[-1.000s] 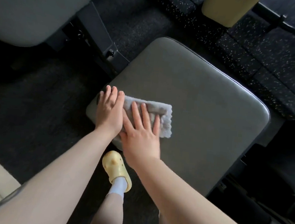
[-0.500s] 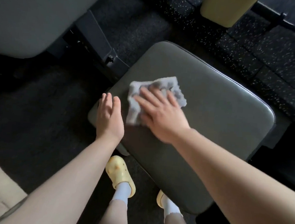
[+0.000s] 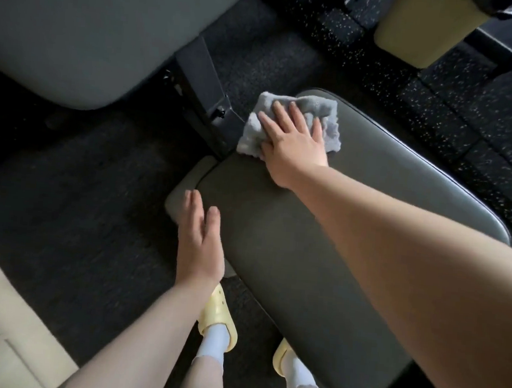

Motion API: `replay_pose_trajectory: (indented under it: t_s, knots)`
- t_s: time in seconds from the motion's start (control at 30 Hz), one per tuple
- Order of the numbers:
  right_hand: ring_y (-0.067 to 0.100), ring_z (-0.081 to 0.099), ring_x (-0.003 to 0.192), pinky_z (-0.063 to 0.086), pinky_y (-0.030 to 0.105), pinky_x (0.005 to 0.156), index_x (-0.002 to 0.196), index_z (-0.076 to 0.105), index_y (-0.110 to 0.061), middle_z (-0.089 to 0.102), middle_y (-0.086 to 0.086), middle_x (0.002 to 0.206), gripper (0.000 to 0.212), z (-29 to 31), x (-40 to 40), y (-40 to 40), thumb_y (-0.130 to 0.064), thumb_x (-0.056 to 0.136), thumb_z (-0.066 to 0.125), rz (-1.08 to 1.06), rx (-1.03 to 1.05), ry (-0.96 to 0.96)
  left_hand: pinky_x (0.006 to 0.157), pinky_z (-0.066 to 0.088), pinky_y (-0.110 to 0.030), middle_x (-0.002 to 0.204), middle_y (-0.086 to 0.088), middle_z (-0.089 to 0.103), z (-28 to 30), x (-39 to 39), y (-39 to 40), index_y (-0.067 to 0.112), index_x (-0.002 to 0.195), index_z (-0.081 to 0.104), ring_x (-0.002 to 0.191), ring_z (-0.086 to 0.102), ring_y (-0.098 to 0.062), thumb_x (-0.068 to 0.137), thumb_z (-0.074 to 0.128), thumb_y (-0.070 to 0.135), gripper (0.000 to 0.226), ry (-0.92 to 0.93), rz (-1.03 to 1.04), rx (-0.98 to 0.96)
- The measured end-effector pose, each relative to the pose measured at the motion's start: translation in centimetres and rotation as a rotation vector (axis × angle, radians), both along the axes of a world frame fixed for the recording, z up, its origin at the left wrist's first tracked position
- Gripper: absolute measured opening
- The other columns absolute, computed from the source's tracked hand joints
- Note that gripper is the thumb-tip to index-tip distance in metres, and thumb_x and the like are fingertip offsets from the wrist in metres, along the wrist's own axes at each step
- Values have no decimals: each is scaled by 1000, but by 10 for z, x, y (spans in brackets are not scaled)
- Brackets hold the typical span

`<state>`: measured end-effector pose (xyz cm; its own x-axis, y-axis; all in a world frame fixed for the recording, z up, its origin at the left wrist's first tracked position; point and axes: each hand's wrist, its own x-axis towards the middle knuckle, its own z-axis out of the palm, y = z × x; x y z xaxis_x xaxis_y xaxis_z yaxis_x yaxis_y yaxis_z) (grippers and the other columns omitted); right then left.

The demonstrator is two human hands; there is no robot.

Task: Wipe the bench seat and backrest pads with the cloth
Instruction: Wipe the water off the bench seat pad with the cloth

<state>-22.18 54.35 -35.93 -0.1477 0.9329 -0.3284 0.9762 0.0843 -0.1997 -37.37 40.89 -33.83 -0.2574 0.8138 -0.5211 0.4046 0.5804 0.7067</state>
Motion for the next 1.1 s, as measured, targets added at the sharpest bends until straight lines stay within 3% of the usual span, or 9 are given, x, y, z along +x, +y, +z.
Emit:
replay_pose_trajectory:
  t_s: [0.07,0.13,0.3,0.47,0.57,0.7,0.83,1.0,1.1]
  knots:
    - [25,-7,148,-3,55,116,152,17,-31,2,-2,162,62,1,-38,0,-32,95,41,-29,-27,-54,122,9,-37,161,11,2,-1,7,5,25,153,13,146,4,-4,102,26,44,56,-21,30,23]
    - [23,0,148,-3,52,115,150,22,-34,10,-3,161,57,3,-63,-27,-36,96,40,260,-20,42,120,16,-42,161,5,10,-4,11,9,25,152,19,147,12,-9,99,26,50,59,-66,102,95]
    - [14,7,148,2,41,117,151,22,-34,12,-12,160,52,5,12,-25,-41,101,36,673,-28,118,121,9,-36,161,5,2,-3,13,4,20,153,13,146,4,-5,103,25,40,55,-34,99,18]
    - [21,3,148,8,53,117,149,23,-32,11,-5,161,53,8,49,47,-33,99,39,-139,-37,-4,121,-1,-28,161,8,-8,-1,19,2,19,153,5,134,-9,10,103,23,40,58,16,19,11]
    - [24,0,148,1,56,116,146,27,-34,9,-3,161,54,8,22,24,-27,96,45,-298,-5,44,120,-2,-27,161,7,-5,1,25,2,17,153,7,134,-8,11,103,23,38,56,2,54,4]
    - [28,22,144,16,60,115,138,45,-30,33,-1,154,52,16,-3,-104,-18,88,48,86,116,175,121,9,-34,161,4,9,9,21,10,18,152,18,146,9,-6,104,21,37,52,-91,208,-35]
    - [12,13,148,7,45,119,142,38,-42,26,-16,156,50,23,61,-173,-35,93,40,557,-19,240,121,13,-37,161,5,11,14,17,9,22,153,15,147,12,-9,103,19,43,54,-84,159,-59]
    - [19,20,147,10,49,118,141,44,-35,32,-6,155,53,25,45,-145,-28,89,49,-272,109,97,121,8,-36,161,5,4,8,26,2,19,152,14,147,4,-7,102,19,44,56,-31,124,-16]
    - [20,-9,148,-9,52,115,150,22,-38,2,-6,162,65,24,-41,-114,-24,91,46,-498,-3,147,121,8,-36,160,0,13,7,30,4,14,151,19,148,9,-13,91,18,60,76,-18,165,1]
